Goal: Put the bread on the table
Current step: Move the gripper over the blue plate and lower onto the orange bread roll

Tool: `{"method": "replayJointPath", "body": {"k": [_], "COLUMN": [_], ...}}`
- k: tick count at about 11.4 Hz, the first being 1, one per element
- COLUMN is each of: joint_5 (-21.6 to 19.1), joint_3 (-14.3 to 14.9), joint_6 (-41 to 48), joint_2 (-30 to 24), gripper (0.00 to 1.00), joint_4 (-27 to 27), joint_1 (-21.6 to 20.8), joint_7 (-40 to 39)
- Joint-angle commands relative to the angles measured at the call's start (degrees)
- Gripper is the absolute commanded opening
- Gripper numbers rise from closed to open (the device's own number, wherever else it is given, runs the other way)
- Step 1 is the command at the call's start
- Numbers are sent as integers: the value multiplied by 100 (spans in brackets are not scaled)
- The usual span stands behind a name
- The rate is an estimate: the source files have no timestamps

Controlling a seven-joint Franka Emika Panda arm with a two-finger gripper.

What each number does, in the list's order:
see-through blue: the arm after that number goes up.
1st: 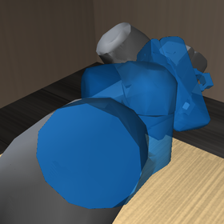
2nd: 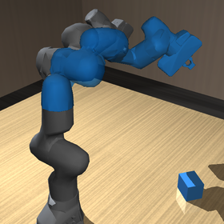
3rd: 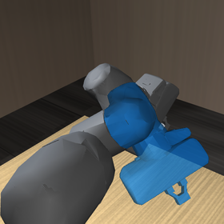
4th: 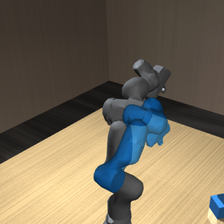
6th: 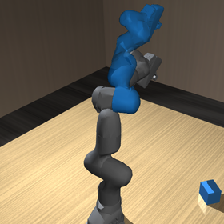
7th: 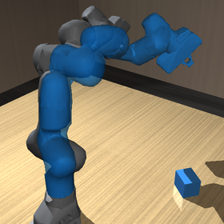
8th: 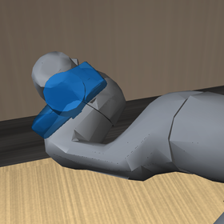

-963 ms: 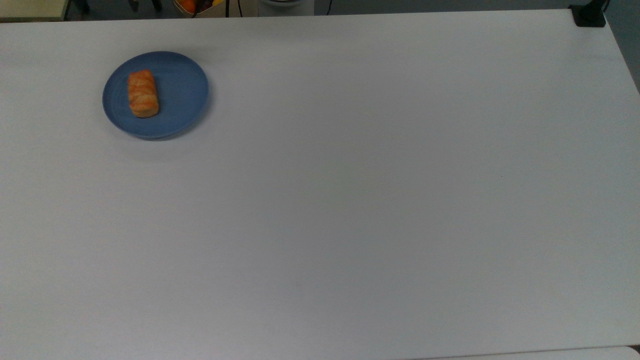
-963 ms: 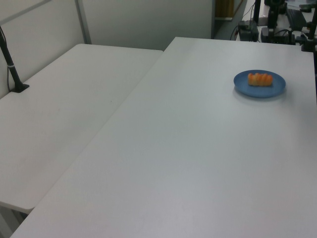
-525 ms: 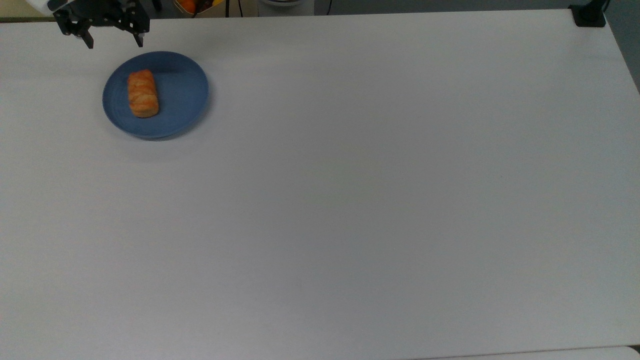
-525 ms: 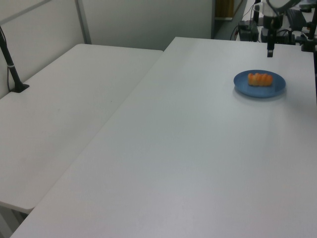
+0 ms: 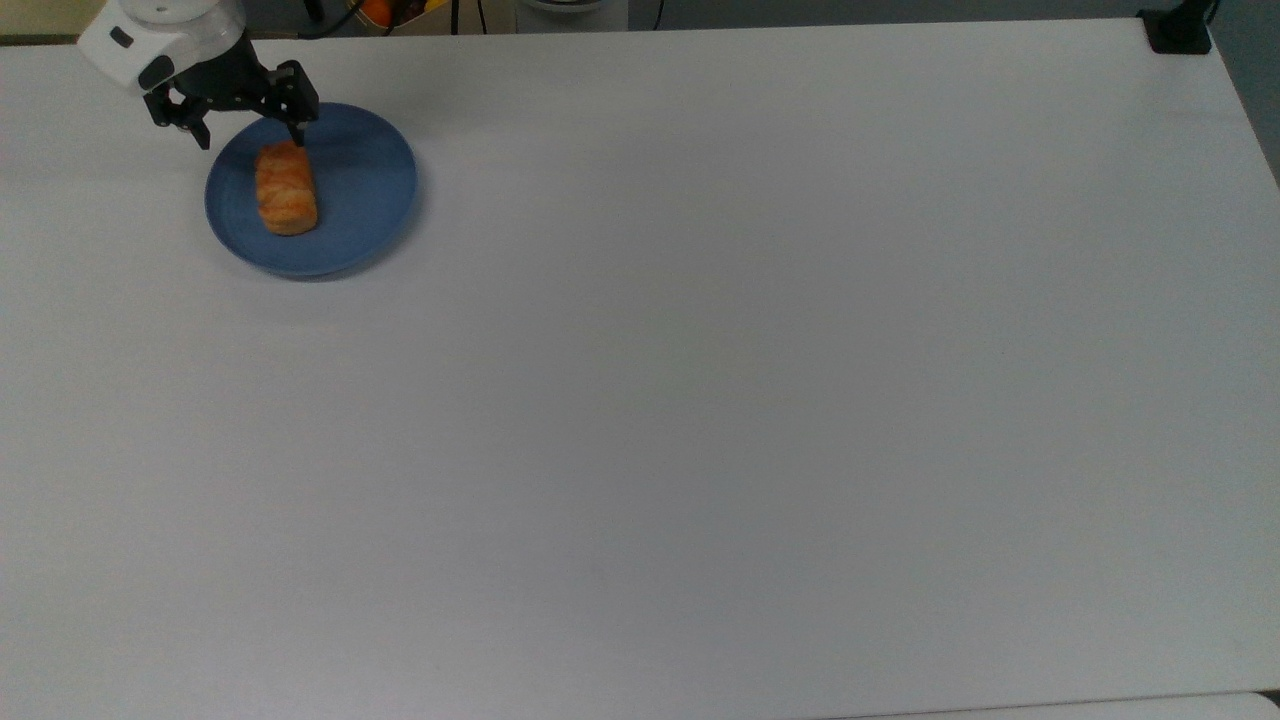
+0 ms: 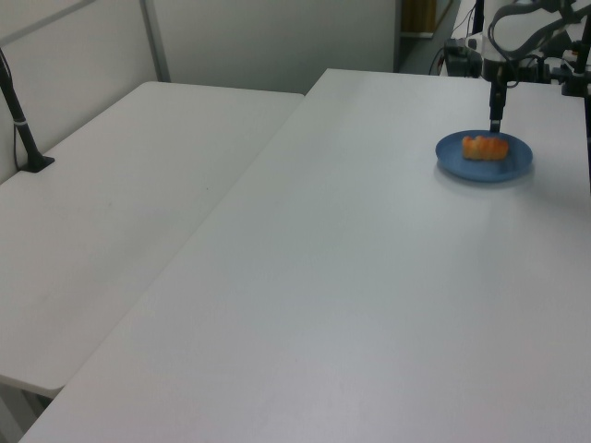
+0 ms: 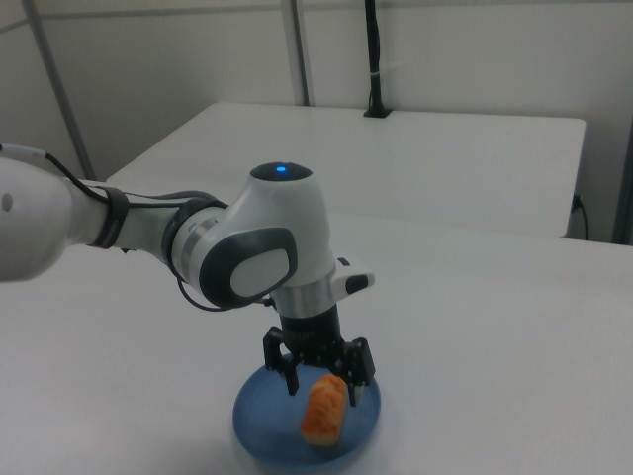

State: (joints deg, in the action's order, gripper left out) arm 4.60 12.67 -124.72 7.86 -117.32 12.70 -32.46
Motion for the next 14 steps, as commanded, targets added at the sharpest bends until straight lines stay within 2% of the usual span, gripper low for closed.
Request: {"method": "replayJointPath", "body": {"k": [1, 8, 9, 12, 14], "joint_5": [-65, -82, -82, -100, -100], "joint_3": [34, -10, -10, -10, -10], "joint_6": [-307, -676, -676, -668, -641], "joint_2": [136, 541, 585, 585, 576], "gripper": [100, 100, 96, 75, 52], "joint_4": [-168, -159, -150, -150, -142], "joint_1": [-75, -180, -189, -259, -304], "joint_7": [-41, 153, 161, 406, 486]}}
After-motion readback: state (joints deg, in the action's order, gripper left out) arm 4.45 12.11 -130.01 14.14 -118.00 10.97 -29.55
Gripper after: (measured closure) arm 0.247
